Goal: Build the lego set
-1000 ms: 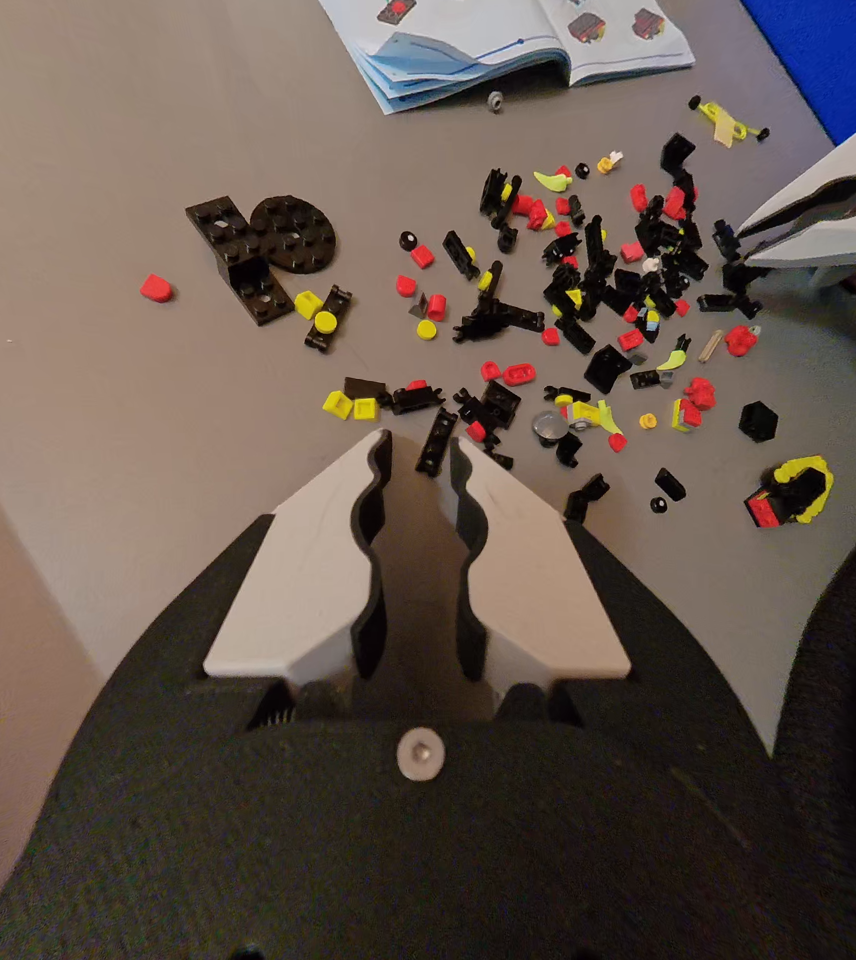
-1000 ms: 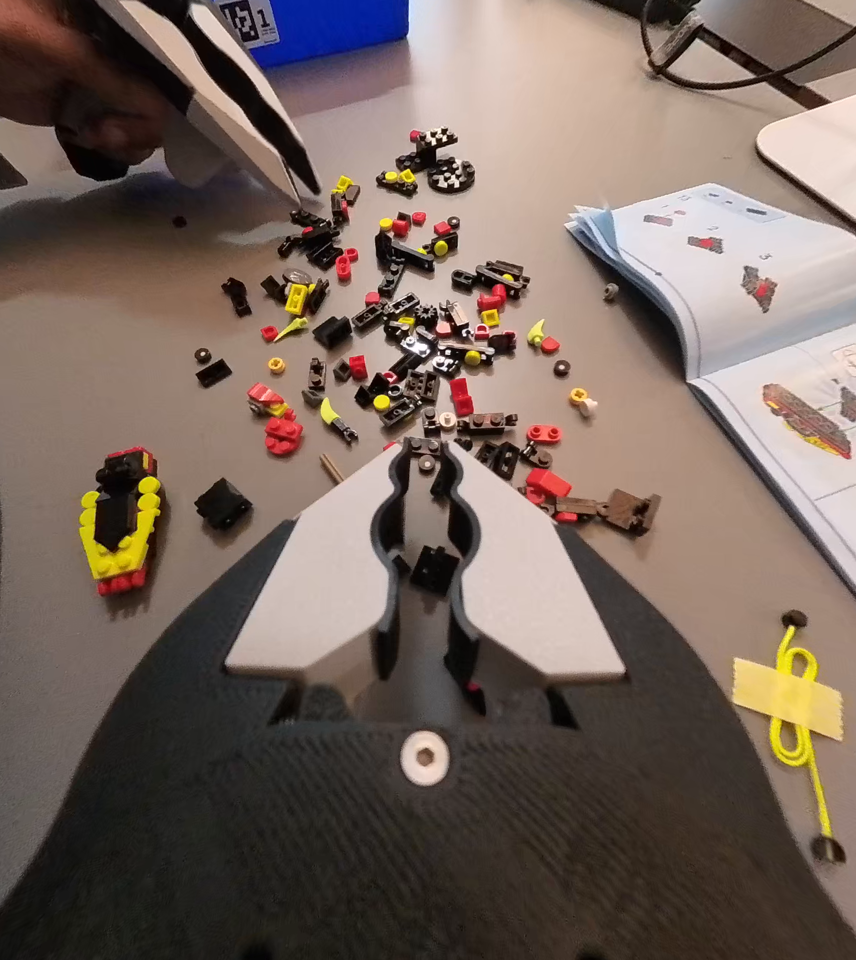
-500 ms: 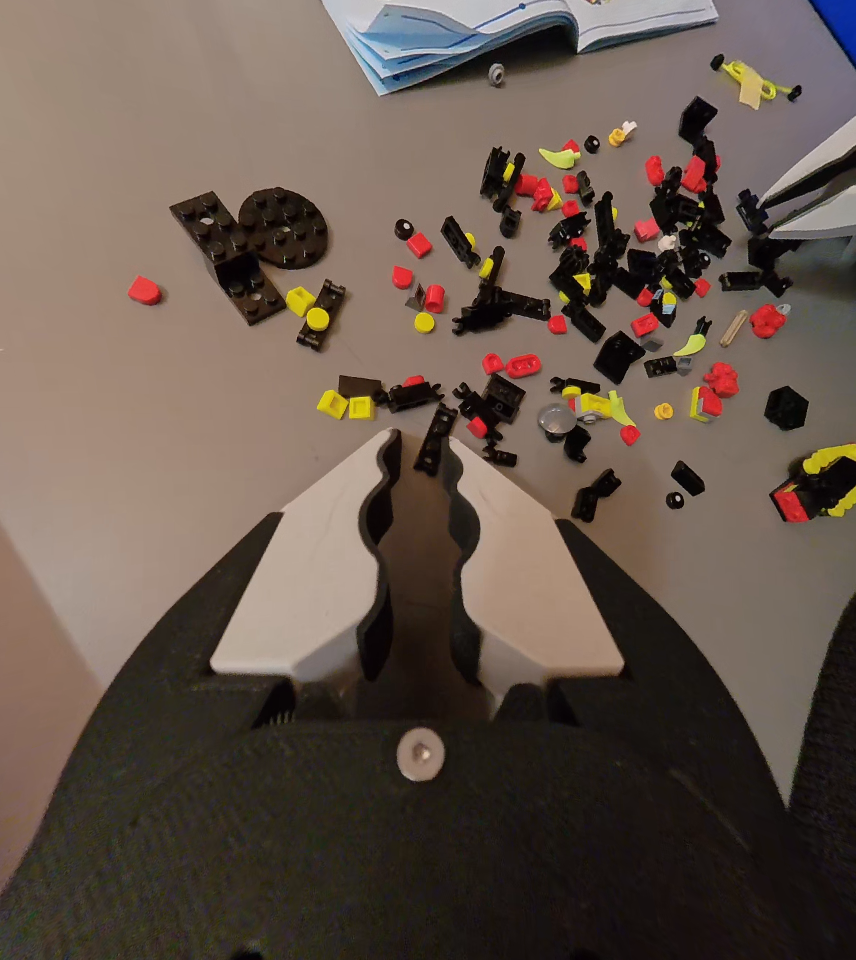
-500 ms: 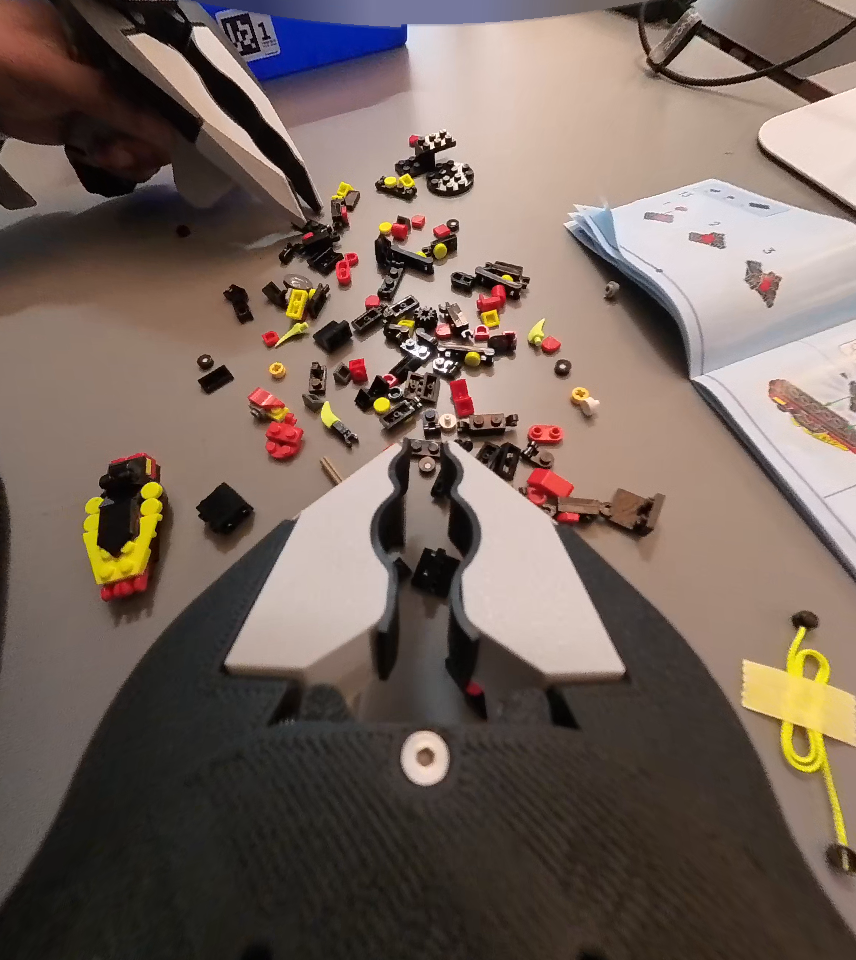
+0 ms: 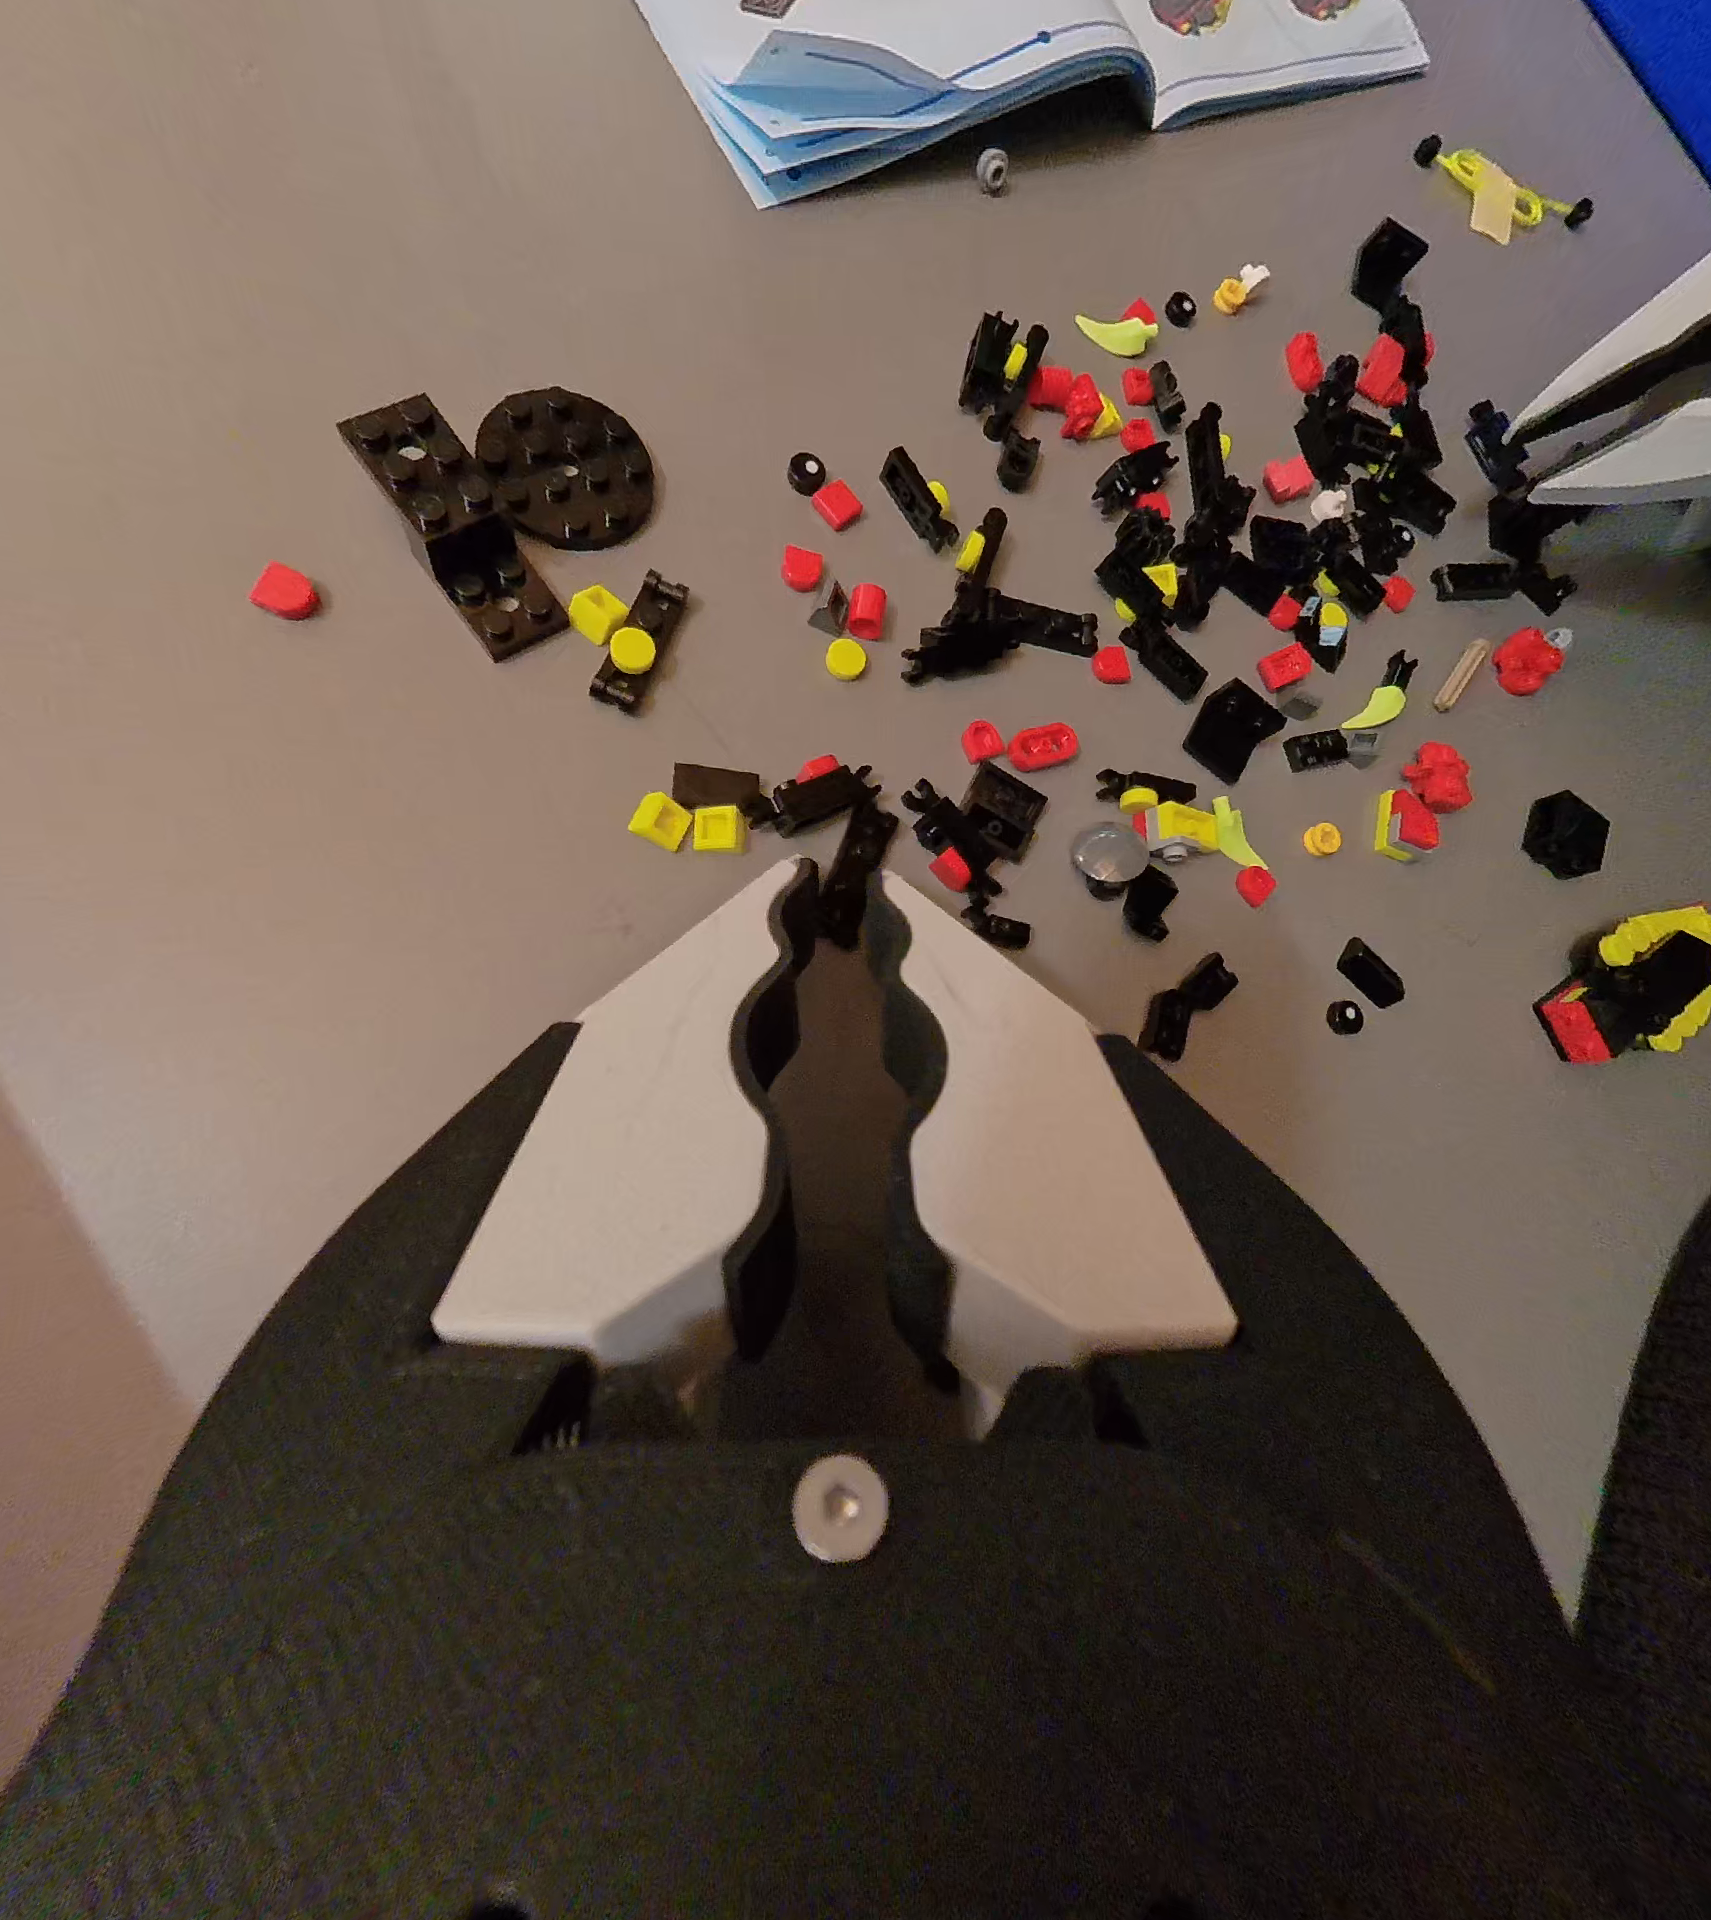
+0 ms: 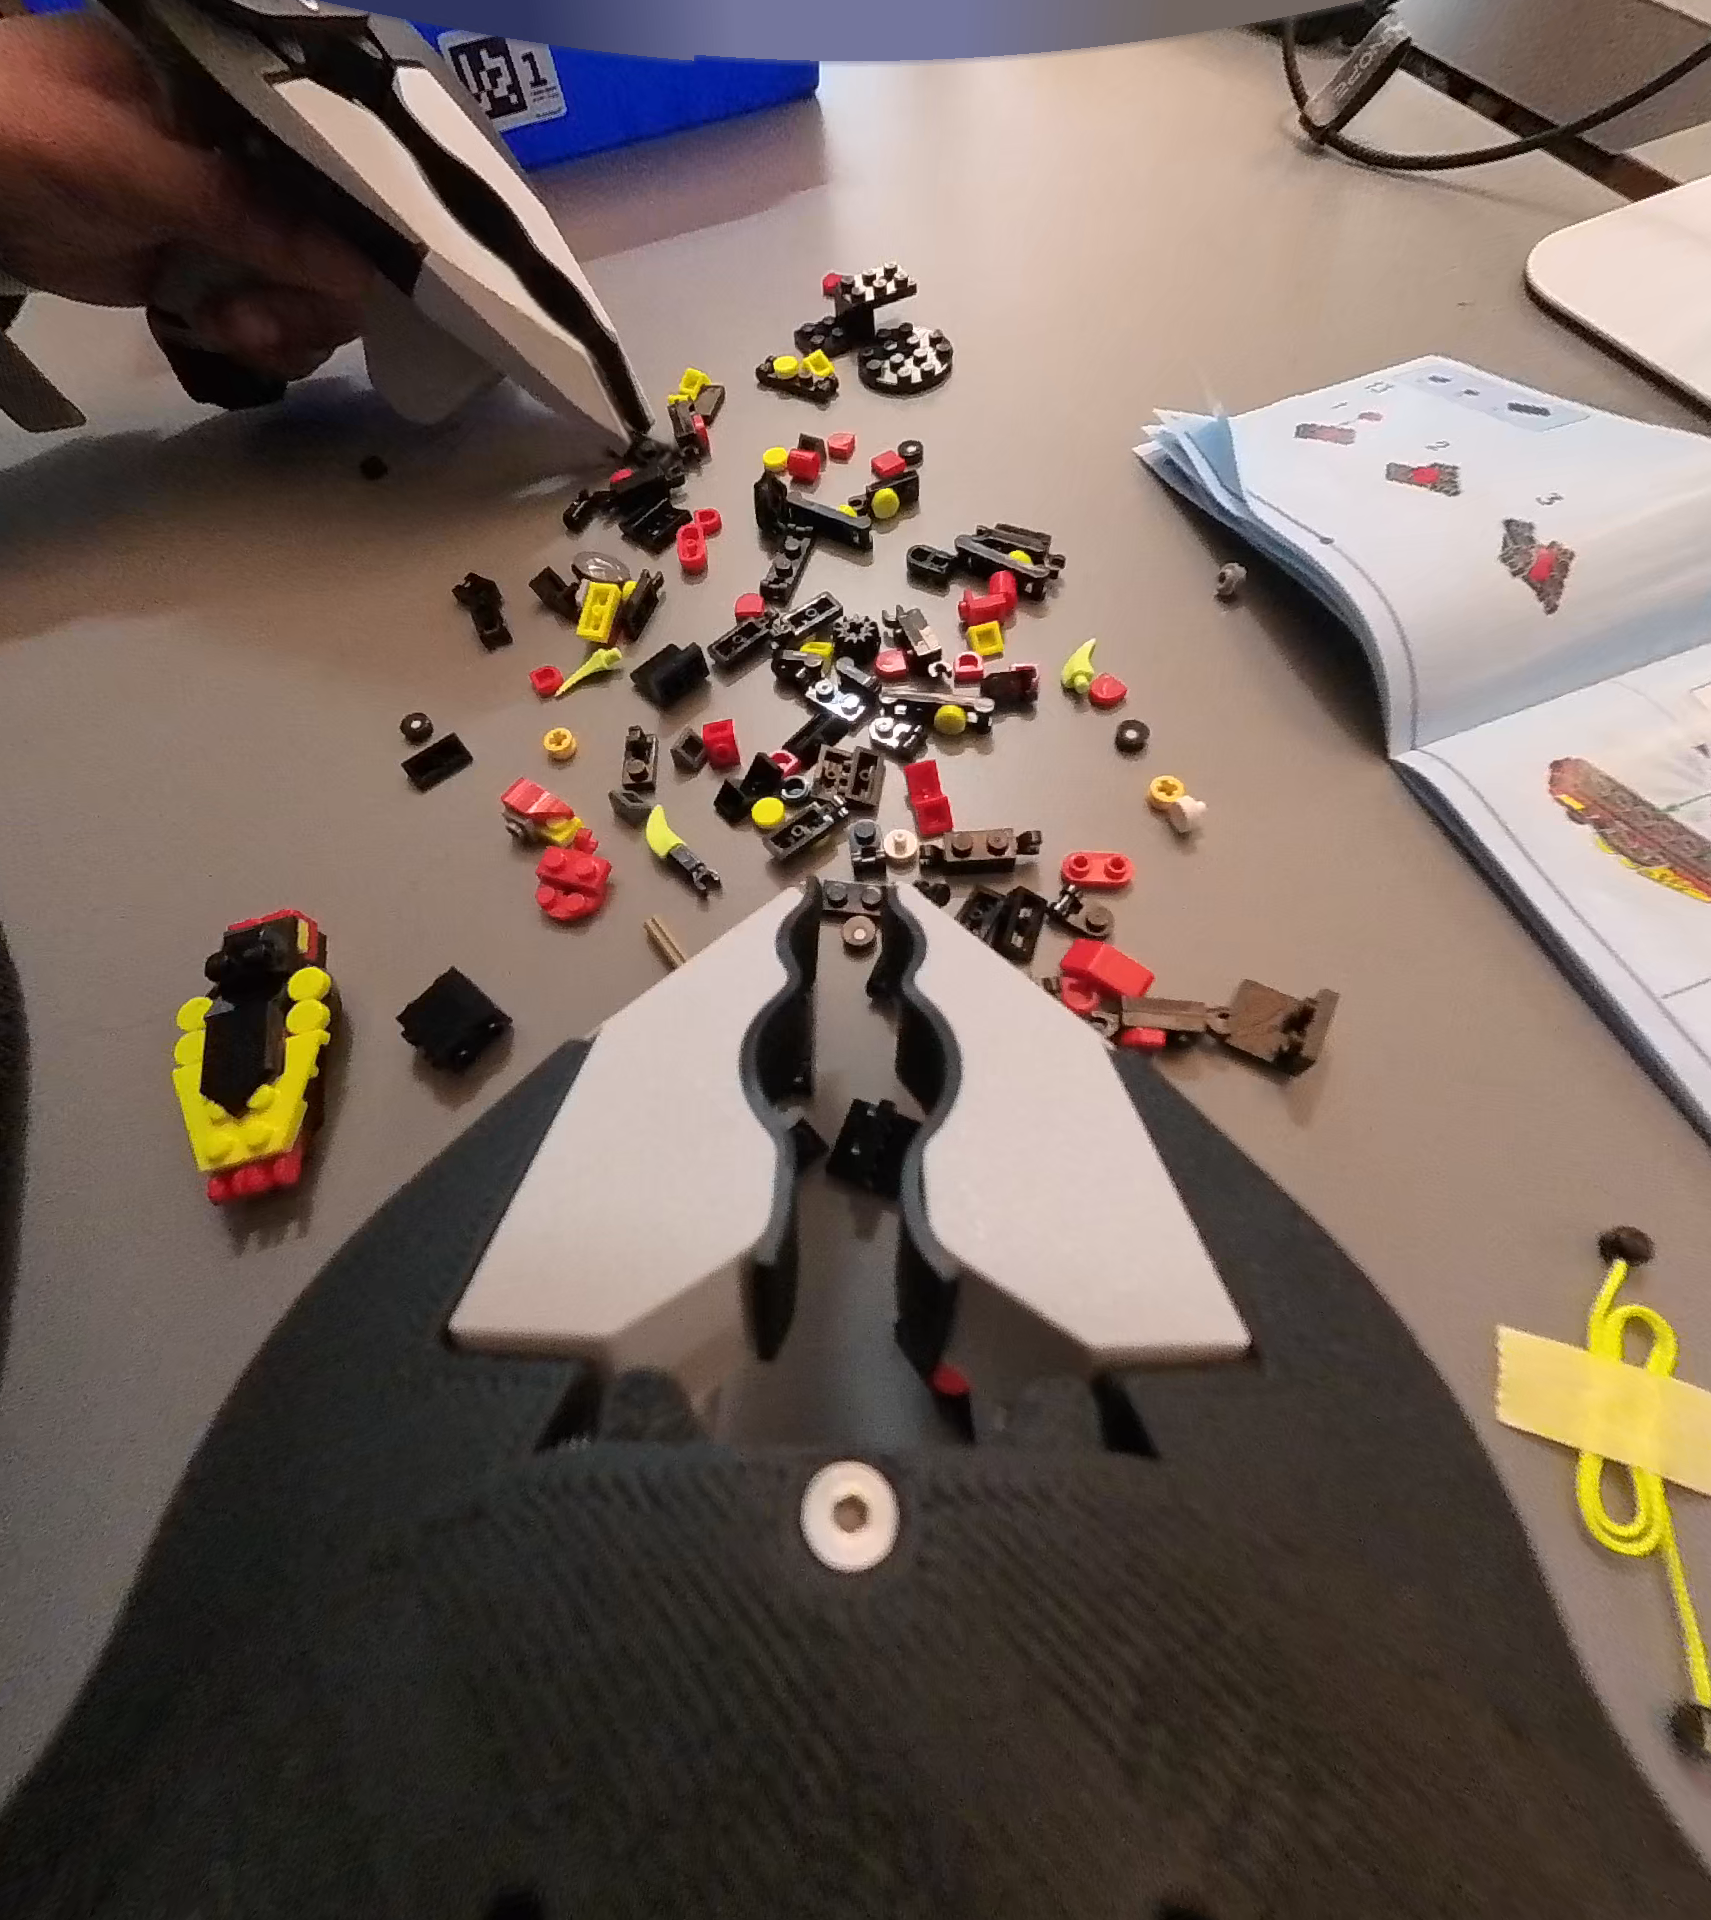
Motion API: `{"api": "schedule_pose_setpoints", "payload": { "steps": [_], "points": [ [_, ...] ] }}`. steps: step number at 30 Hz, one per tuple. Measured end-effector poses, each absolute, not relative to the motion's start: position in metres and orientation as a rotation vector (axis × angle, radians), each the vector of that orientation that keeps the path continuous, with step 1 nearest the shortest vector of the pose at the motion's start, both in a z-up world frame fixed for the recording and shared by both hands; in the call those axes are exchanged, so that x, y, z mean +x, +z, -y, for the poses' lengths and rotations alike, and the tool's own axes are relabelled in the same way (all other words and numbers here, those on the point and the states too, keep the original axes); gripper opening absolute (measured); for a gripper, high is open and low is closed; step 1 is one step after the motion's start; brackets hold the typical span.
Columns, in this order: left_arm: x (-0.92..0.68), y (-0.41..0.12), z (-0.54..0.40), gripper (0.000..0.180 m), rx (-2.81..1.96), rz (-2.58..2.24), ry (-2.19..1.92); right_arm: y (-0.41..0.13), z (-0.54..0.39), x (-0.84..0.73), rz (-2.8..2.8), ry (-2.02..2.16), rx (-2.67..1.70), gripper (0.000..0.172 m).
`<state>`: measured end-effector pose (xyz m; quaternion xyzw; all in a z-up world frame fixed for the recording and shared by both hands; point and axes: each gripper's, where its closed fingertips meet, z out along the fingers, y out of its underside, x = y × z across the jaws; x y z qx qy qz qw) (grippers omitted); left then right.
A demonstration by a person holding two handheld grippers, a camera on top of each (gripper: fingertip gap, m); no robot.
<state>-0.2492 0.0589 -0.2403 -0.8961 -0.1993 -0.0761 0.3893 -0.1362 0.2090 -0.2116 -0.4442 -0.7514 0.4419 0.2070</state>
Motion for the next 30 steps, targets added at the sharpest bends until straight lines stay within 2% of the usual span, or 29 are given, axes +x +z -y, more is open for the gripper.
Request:
{"api": "schedule_pose_setpoints", "payload": {
  "steps": [14,30],
  "points": [
    [-0.250,-0.231,-0.060,0.016,-2.232,0.501,-0.219,-0.210,-0.210,-0.137,2.081,1.238,-1.237,0.009],
    [-0.254,-0.225,-0.062,0.017,-2.178,0.530,-0.233,-0.207,-0.211,-0.139,2.054,1.243,-1.215,0.009]
  ]
}}
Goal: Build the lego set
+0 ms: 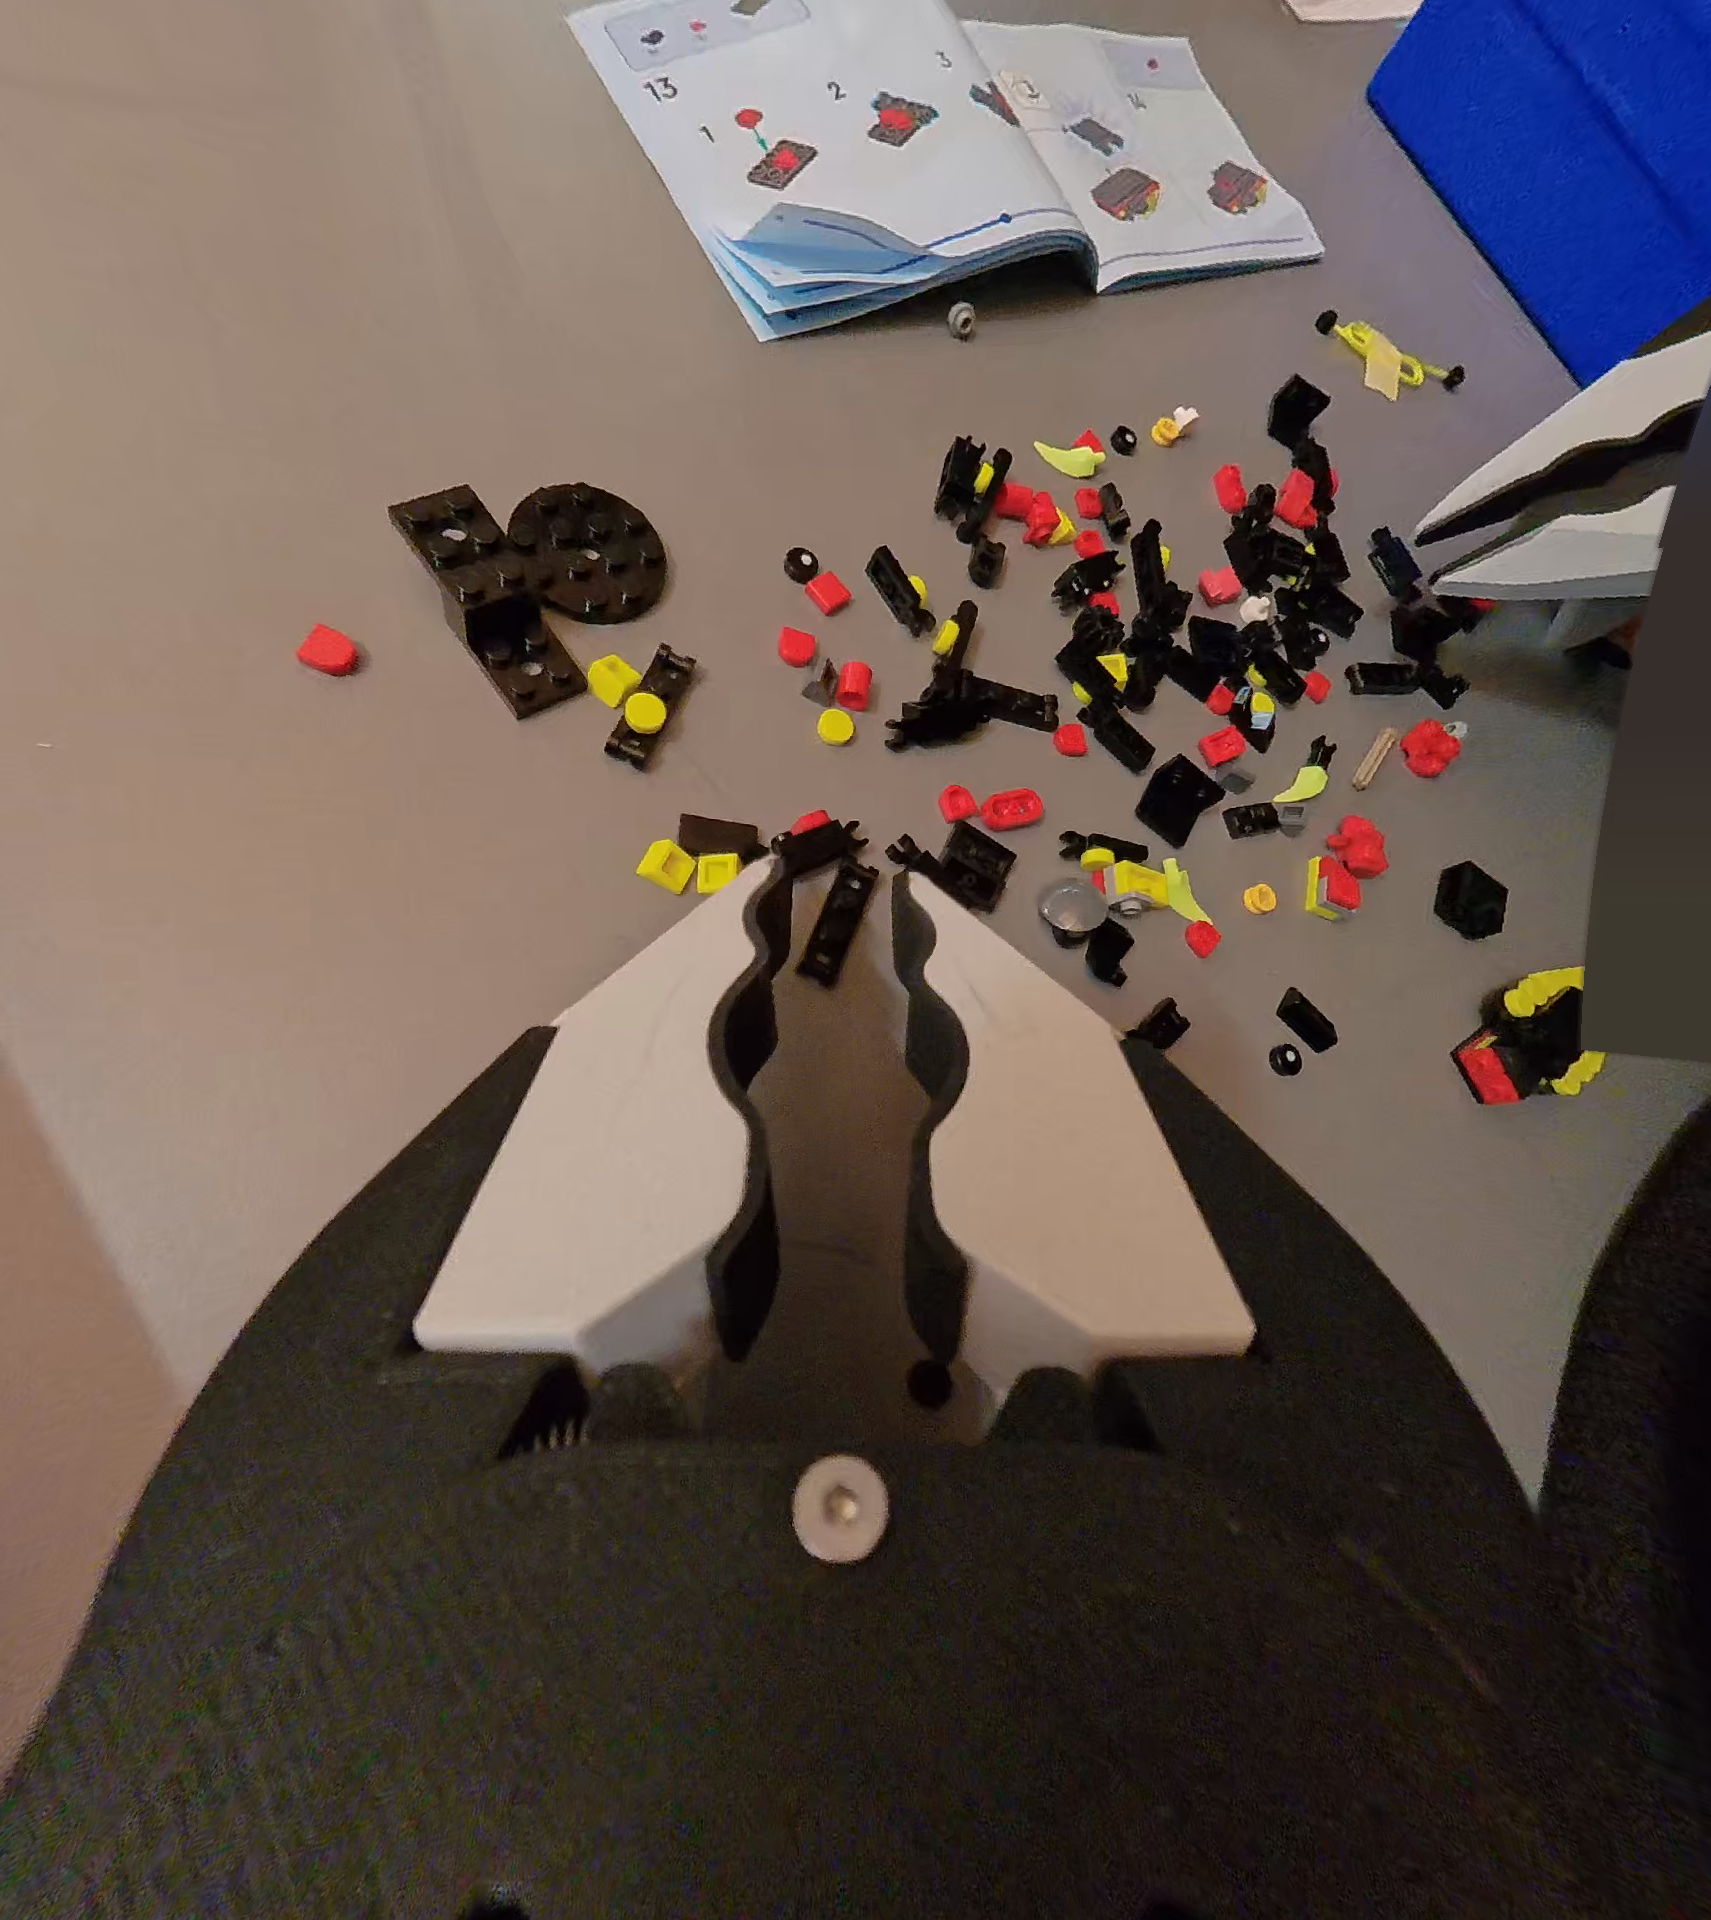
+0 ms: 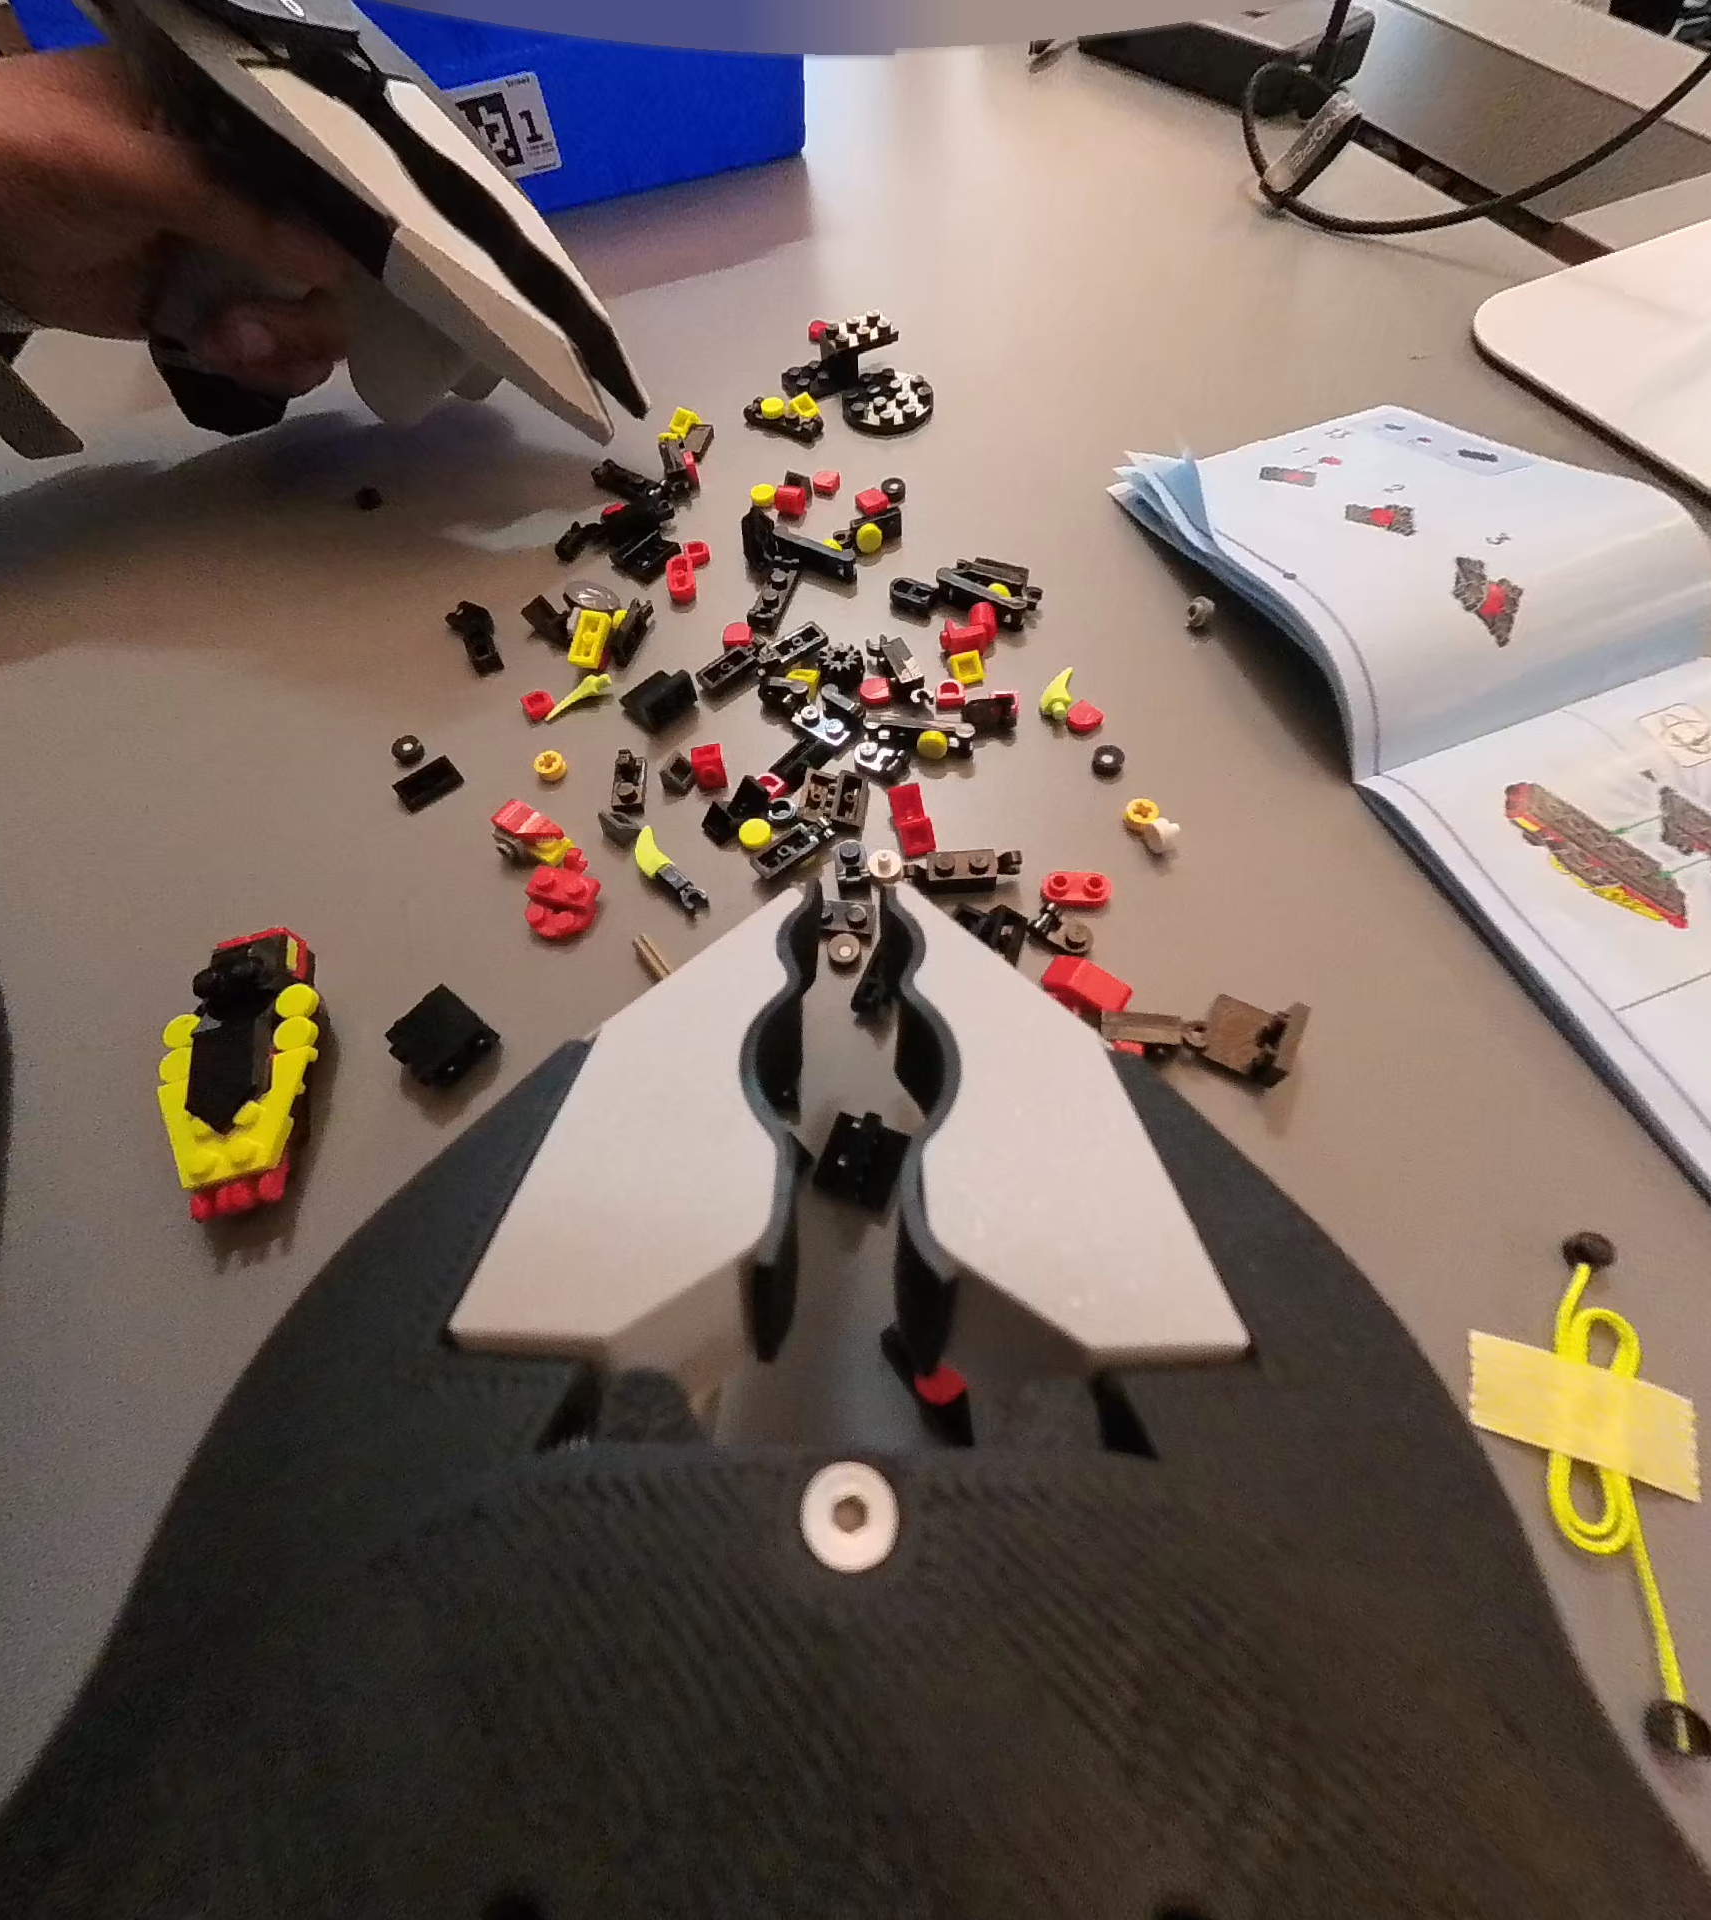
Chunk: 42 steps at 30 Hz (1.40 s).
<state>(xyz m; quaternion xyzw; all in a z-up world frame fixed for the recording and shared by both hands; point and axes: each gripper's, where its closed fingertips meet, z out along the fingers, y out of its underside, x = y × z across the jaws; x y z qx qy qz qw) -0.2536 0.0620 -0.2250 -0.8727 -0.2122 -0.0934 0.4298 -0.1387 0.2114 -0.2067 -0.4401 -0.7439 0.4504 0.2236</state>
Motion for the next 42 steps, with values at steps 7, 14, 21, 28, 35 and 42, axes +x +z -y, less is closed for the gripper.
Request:
{"api": "schedule_pose_setpoints", "payload": {
  "steps": [7,14,21,28,35,42],
  "points": [
    [-0.2532,-0.2238,-0.0632,0.017,-2.172,0.524,-0.229,-0.2055,-0.2075,-0.1366,2.067,1.276,-1.219,0.007],
    [-0.2531,-0.2216,-0.0642,0.017,-2.155,0.530,-0.241,-0.2035,-0.2098,-0.1376,2.047,1.289,-1.224,0.007],
    [-0.2492,-0.2198,-0.0675,0.018,-2.145,0.515,-0.257,-0.2045,-0.2096,-0.1376,2.050,1.286,-1.225,0.008],
    [-0.2481,-0.2197,-0.0684,0.018,-2.143,0.513,-0.266,-0.2071,-0.2084,-0.1370,2.067,1.273,-1.227,0.009],
    [-0.2472,-0.2184,-0.0692,0.018,-2.136,0.510,-0.272,-0.2072,-0.2086,-0.1372,2.066,1.275,-1.231,0.009],
    [-0.2477,-0.2173,-0.0687,0.018,-2.131,0.508,-0.268,-0.2082,-0.2086,-0.1374,2.070,1.269,-1.234,0.009]
  ]
}}
